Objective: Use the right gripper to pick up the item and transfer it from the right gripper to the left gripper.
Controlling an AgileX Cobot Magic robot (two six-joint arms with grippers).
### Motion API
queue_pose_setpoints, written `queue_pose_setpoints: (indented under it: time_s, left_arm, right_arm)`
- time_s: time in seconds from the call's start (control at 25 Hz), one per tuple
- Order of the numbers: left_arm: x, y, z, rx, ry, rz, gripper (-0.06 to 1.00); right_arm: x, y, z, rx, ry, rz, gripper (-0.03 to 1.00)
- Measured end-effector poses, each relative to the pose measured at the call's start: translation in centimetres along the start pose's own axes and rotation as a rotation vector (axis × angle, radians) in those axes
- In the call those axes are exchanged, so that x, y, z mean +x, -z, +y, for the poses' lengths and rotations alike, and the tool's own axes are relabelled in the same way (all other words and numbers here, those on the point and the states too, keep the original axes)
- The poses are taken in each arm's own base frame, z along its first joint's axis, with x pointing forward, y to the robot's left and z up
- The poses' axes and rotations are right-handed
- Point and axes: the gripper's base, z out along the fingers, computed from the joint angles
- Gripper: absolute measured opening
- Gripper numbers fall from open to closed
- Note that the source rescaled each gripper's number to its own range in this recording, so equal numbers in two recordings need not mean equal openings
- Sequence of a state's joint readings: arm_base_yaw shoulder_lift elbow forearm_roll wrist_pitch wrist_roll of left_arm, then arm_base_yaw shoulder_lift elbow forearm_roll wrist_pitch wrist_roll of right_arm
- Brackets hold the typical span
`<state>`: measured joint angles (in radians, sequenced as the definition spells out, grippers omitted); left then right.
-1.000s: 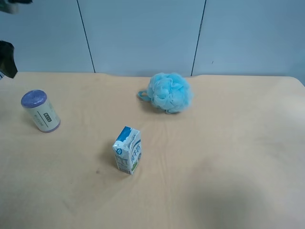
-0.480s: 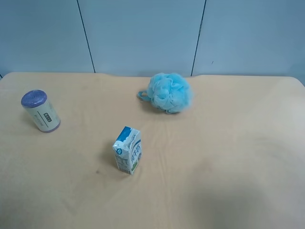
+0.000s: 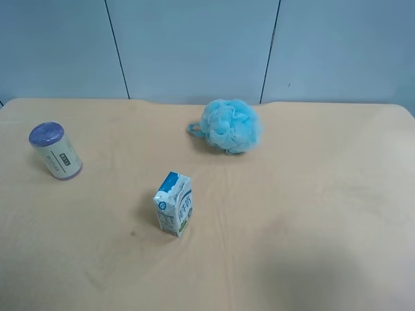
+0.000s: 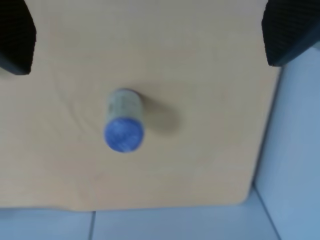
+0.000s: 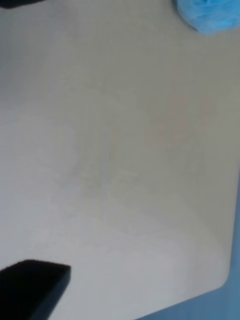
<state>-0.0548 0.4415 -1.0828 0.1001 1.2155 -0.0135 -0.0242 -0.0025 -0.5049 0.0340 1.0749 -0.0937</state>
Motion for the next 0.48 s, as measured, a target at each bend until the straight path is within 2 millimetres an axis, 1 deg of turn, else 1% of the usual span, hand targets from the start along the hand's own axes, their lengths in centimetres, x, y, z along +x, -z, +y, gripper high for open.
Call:
queue_pose_setpoints:
  time_s: [0.12, 0.28, 0.36, 0.44, 0.48]
  left_arm:
    - [2.8, 0.4, -0.2, 0.02, 0.008, -0.01, 0.75]
    - [6.0, 0.2, -0.5, 0.042, 0.016, -0.01, 0.75]
    - [7.6, -0.4, -0.7, 0.056, 0.02, 0.007, 0.75]
    - [8.7, -1.0, -0.9, 0.068, 0.023, 0.03, 0.75]
    - [9.3, -1.6, -1.0, 0.076, 0.025, 0.053, 0.75]
  right_arm:
    - [0.0, 0.0, 0.0, 0.0, 0.0, 0.0, 0.97]
    - [0.0, 0.0, 0.0, 0.0, 0.0, 0.0, 0.97]
    - [0.0, 0.0, 0.0, 0.0, 0.0, 0.0, 0.97]
    - [0.0, 0.0, 0.0, 0.0, 0.0, 0.0, 0.97]
    - [0.0, 0.0, 0.0, 0.0, 0.0, 0.0, 0.97]
